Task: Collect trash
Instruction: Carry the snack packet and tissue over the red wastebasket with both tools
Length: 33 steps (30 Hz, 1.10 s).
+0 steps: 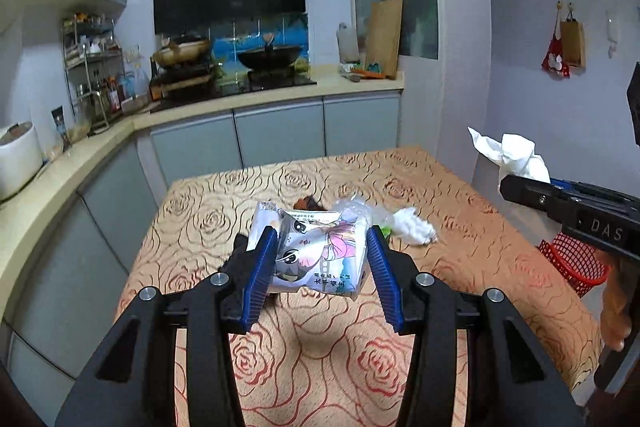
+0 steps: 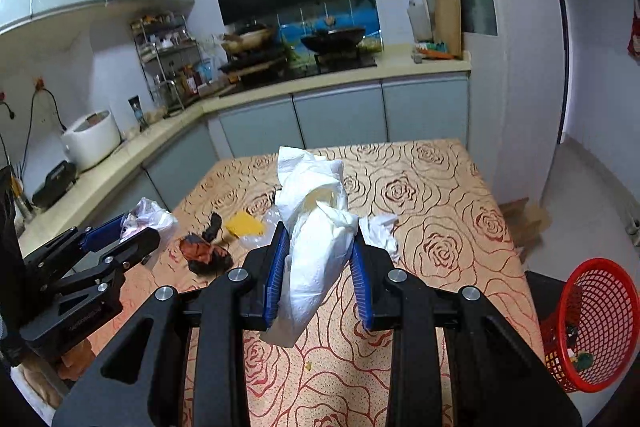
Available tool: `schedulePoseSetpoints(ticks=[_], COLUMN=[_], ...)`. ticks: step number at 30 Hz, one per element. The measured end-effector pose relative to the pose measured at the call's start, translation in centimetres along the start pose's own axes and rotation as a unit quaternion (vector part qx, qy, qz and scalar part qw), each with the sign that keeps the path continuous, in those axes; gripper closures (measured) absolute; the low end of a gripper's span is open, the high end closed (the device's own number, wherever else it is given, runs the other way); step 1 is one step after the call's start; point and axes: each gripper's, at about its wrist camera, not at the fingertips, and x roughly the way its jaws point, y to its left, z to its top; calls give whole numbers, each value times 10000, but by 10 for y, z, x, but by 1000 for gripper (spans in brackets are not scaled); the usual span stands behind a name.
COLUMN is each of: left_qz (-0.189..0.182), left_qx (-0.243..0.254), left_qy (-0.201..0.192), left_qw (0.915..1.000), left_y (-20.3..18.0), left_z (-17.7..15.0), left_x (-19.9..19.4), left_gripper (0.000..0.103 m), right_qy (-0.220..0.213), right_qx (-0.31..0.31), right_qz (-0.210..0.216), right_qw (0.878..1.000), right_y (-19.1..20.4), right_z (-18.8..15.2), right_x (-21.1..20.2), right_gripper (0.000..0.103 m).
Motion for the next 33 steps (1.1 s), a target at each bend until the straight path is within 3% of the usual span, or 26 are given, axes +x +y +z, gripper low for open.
schedulePoseSetpoints(ticks=[8, 16, 25, 33], left_qz=[-136, -461, -1034, -1750], left_qx=[176, 342, 622, 857], left_qy=[-201, -366, -420, -240], left_qw=[9995, 9977, 9918, 9805], left_y=[-29, -67, -126, -189], left_z=[21, 36, 46, 46], left_x=[-6, -4, 10, 36], left_gripper=[58, 58, 58, 58], right_qy=[-270, -578, -731, -710], right_qx=[132, 339, 615, 905], right_qz=[-105, -517, -1241, -1890], right_qw=[9995, 9964, 9877, 9752], right_y=[-19, -57, -113, -161], right_z=[9, 13, 5, -10], right_x=[-23, -53, -81, -103], right_gripper=[74, 74, 74, 73])
